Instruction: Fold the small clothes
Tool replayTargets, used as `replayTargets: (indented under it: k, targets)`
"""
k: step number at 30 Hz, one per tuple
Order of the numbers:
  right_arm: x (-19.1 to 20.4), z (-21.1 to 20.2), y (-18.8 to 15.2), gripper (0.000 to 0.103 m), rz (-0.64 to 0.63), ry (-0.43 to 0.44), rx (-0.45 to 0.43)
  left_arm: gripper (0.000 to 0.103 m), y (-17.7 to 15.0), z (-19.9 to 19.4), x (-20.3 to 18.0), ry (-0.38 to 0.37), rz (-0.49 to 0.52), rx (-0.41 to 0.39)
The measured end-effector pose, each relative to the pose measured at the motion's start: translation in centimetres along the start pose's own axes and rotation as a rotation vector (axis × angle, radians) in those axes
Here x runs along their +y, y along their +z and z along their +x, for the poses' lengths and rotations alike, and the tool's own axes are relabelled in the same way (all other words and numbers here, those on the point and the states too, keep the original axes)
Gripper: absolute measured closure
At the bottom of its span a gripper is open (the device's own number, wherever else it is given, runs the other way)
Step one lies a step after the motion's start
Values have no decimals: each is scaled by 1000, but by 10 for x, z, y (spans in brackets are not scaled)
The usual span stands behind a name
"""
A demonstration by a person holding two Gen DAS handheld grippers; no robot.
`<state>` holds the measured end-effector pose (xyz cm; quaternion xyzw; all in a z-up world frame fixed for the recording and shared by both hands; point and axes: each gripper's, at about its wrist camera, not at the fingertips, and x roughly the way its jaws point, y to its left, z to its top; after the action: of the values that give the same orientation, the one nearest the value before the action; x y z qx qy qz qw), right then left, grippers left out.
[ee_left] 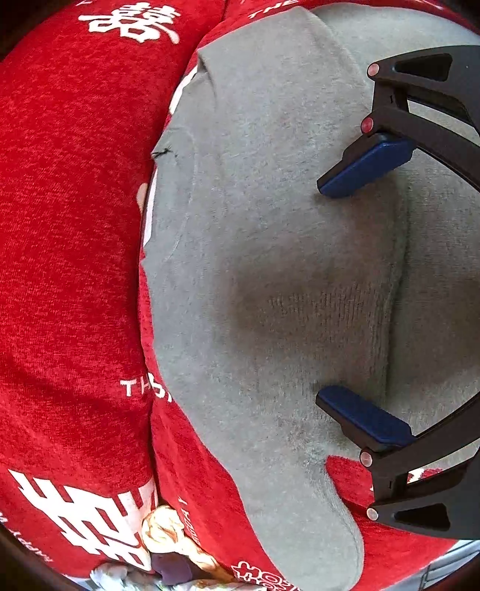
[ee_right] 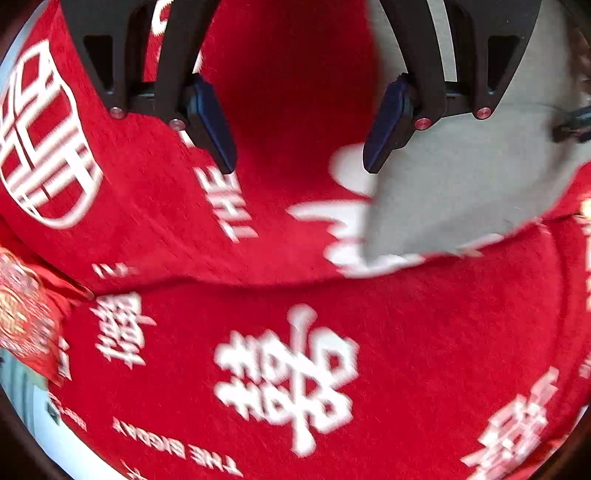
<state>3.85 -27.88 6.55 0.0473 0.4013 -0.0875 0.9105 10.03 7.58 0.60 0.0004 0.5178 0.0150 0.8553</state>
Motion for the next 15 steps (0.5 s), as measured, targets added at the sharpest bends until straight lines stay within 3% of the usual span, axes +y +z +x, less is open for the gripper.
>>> replayTargets:
  k: [3,7,8,10,15]
  targets:
    - [37,0,7,29,-76,191,-1,0,1,0,-8,-9,10,9]
    - [93,28,-6,29,-225,315,67,0,-2,0,-21,20,74,-8]
    - [99,37,-9,29,-249,311,93,0,-2,1,-21,19,79,-9]
    - [102,63,-12,30,-272,217,158,0,-1,4,-16,-6,64,-1]
    - [75,78,-7,30,-135,169,174,0,1,10,-7,-44,36,-11]
